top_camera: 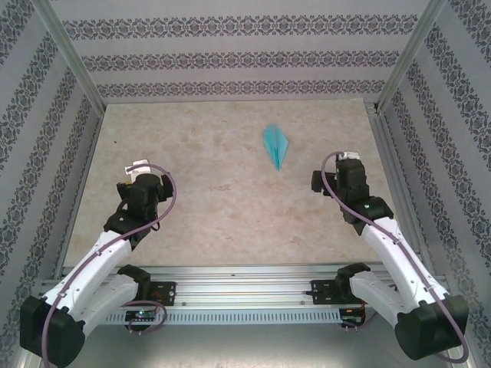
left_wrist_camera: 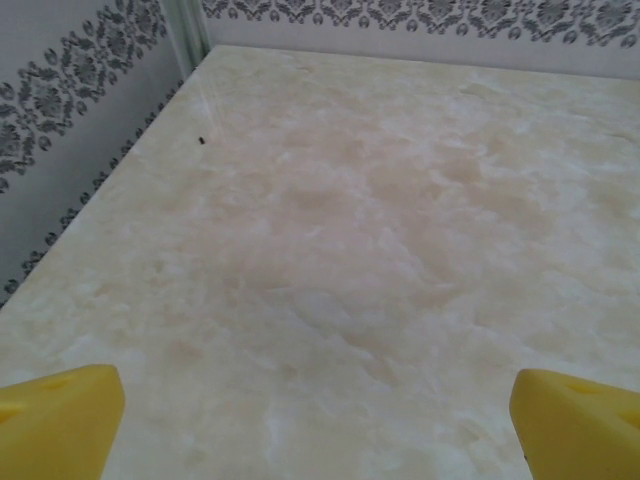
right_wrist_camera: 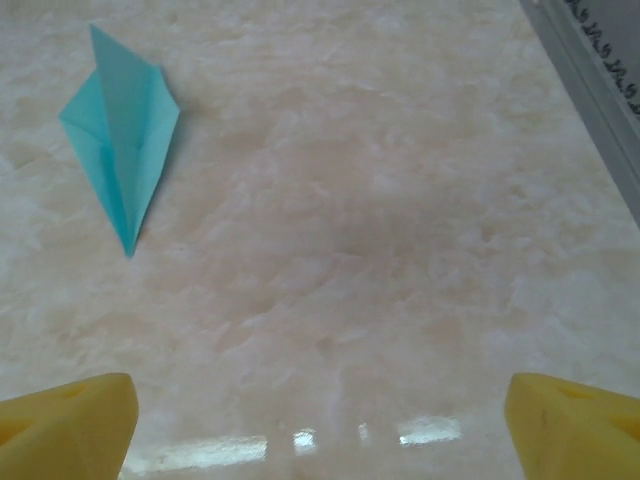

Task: Fold a paper plane with a square sheet of paper (fold left side to right side)
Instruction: Place the paper plane at the top-center of the table, then reset both arms

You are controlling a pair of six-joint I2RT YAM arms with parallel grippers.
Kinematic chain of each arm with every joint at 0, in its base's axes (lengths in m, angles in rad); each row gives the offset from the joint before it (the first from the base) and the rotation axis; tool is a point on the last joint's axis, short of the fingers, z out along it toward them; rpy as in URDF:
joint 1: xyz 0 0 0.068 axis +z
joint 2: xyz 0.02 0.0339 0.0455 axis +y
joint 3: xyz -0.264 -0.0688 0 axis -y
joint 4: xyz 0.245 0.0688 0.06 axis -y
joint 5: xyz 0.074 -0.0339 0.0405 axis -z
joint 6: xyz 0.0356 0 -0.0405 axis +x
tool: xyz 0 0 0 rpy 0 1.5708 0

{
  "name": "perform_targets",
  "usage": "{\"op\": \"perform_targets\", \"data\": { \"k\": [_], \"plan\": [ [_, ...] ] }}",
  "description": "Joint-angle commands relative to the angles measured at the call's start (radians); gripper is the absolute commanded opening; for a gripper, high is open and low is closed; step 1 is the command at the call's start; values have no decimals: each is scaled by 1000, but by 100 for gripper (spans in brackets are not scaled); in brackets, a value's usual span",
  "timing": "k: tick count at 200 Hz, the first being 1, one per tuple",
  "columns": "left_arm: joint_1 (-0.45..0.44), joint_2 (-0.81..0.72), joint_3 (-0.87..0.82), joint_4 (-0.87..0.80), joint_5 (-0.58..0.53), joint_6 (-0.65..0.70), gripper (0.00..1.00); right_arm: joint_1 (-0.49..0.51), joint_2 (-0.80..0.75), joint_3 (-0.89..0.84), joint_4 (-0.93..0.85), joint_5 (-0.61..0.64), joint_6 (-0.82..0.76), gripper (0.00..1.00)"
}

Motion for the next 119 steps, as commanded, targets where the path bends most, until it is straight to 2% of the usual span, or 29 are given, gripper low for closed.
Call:
{"op": "perform_targets", "data": {
  "k": [1,33,56,78,90,100,119],
  "plan": [
    [42,16,-59,222,-79,134,100,-31,-72,-138,260,96,-44,98],
    [96,135,-114,426,30,245,100,-70,-137,-326,474,191,-78,98],
    [127,238,-158,595,123,250,100,-102,-127,-429,601,225,-105,98],
    [137,337,-199,780,186,261,100,-153,-52,-479,724,171,-101,98],
    [145,397,-209,858,207,271,100,-171,3,-446,712,140,-111,98],
    [153,441,-217,928,231,281,100,-175,62,-438,780,130,-140,98],
    [161,484,-203,971,293,328,100,-189,175,-402,873,96,-182,98]
  ]
}}
